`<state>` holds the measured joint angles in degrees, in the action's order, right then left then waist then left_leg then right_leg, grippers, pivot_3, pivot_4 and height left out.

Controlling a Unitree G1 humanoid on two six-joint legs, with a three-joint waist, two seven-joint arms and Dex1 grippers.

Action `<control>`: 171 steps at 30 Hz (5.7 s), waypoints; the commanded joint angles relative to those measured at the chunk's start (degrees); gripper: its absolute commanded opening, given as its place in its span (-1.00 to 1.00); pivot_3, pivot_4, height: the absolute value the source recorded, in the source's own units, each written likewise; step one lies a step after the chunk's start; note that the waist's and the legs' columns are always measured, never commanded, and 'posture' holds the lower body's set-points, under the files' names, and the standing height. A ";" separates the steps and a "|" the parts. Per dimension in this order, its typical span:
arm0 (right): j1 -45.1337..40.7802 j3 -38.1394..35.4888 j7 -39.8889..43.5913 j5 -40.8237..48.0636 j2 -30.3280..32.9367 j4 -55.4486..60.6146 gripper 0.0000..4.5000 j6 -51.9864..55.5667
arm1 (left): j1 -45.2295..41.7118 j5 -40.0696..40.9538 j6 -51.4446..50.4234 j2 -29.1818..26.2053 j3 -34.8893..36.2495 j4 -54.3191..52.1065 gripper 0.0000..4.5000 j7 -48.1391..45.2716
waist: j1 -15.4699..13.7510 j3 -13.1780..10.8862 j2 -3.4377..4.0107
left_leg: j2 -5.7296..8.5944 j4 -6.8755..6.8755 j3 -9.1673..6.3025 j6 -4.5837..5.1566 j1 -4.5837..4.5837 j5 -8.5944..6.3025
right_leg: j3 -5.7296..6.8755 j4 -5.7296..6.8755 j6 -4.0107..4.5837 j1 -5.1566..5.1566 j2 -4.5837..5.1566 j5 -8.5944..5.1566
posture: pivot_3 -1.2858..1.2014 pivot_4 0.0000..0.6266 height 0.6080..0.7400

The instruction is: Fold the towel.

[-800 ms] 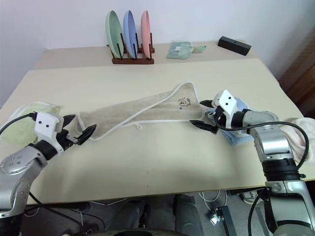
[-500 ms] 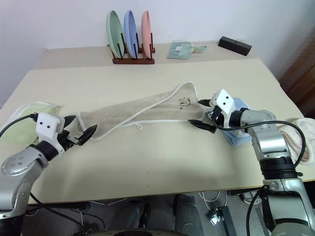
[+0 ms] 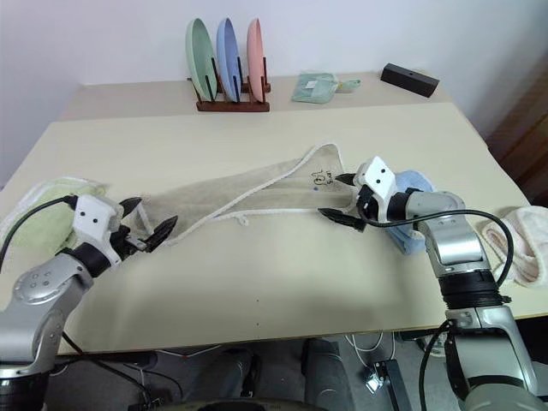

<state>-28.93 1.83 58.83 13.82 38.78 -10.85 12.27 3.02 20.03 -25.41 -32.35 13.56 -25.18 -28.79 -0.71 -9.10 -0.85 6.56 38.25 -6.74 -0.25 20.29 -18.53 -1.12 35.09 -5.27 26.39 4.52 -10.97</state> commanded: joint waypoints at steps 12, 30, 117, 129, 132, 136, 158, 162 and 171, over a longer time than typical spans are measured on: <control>4.56 -1.48 -1.83 4.26 0.54 12.76 1.00 9.07 | -5.42 -13.15 5.93 -13.85 -10.11 12.73 0.98 -8.74 | 0.17 -0.02 0.04 | 0.00 -0.02 0.02 0.04 0.00 -0.02 | -0.02 0.00 0.00 0.02 -0.01 0.00 | 0.03 -0.52 0.89; 5.67 -0.97 -4.67 3.13 -0.43 13.37 1.00 7.09 | -13.15 -15.62 14.57 -9.46 -12.87 27.41 -0.98 -11.51 | 0.15 0.03 0.13 | 0.00 0.00 0.01 0.02 -0.04 -0.01 | 0.01 0.04 -0.01 0.01 0.01 0.00 | 0.03 -0.52 0.89; -14.95 4.47 -3.96 -7.26 -3.23 -11.37 0.62 15.59 | 9.21 -5.28 11.45 -7.76 2.80 7.16 -1.00 -15.23 | 1.22 -0.05 0.20 | -0.09 -0.02 0.17 0.11 0.02 -0.14 | 0.12 -0.08 0.04 0.08 0.08 0.01 | 0.03 -0.52 0.89; -12.61 6.80 -0.07 -8.38 -2.88 -10.16 0.08 16.63 | 10.81 -5.53 12.22 -7.16 3.15 6.98 -1.00 -14.39 | 1.31 -0.06 0.22 | -0.09 -0.02 0.17 0.11 0.02 -0.14 | 0.12 -0.06 0.04 0.09 0.07 0.01 | 0.03 -0.52 0.89; -12.55 6.55 -0.24 -8.34 -2.82 -9.97 -0.61 16.09 | 10.68 -5.47 12.29 -7.35 3.31 7.23 -1.00 -14.54 | 1.33 -0.06 0.22 | -0.09 -0.03 0.17 0.11 0.02 -0.14 | 0.12 -0.05 0.04 0.10 0.06 0.01 | 0.03 -0.52 0.89; -12.40 6.12 -0.65 -8.33 -2.84 -9.55 -0.98 15.34 | 11.14 -3.96 10.83 -7.81 4.15 7.11 -1.00 -15.63 | 1.33 -0.06 0.22 | -0.09 -0.03 0.17 0.11 0.02 -0.14 | 0.12 -0.05 0.04 0.10 0.06 0.01 | 0.03 -0.52 0.89; -11.05 6.37 -4.40 -8.74 -5.36 -8.80 -1.00 12.59 | 9.26 12.26 -7.34 -11.55 21.37 8.33 0.25 -14.96 | 1.36 -0.06 0.22 | -0.09 -0.02 0.17 0.10 0.01 -0.14 | 0.12 -0.03 0.04 0.11 0.05 0.01 | 0.03 -0.52 0.89; -10.33 5.92 -5.84 -8.49 -6.52 -8.20 -1.00 12.37 | 8.40 13.12 -9.33 -12.33 19.91 8.21 0.25 -15.26 | 1.34 -0.07 0.23 | -0.09 -0.02 0.17 0.10 0.01 -0.14 | 0.12 -0.03 0.04 0.10 0.06 0.01 | 0.03 -0.52 0.89; -7.28 5.06 -7.92 -7.55 -7.17 -5.15 -1.00 13.24 | 14.45 19.38 -16.88 -18.90 20.30 4.21 0.50 -26.37 | 1.59 -0.08 0.26 | -0.10 -0.06 0.18 0.09 0.02 -0.14 | 0.09 -0.01 0.04 0.16 0.03 0.01 | 0.03 -0.52 0.89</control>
<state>-36.05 8.18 51.27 5.43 32.08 -18.70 25.63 16.65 37.48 -41.43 -49.84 32.62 -18.40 -52.44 0.89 -9.19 -0.59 6.47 38.19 -6.55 -0.16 20.32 -18.68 -1.04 35.07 -5.23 26.54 4.56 -10.96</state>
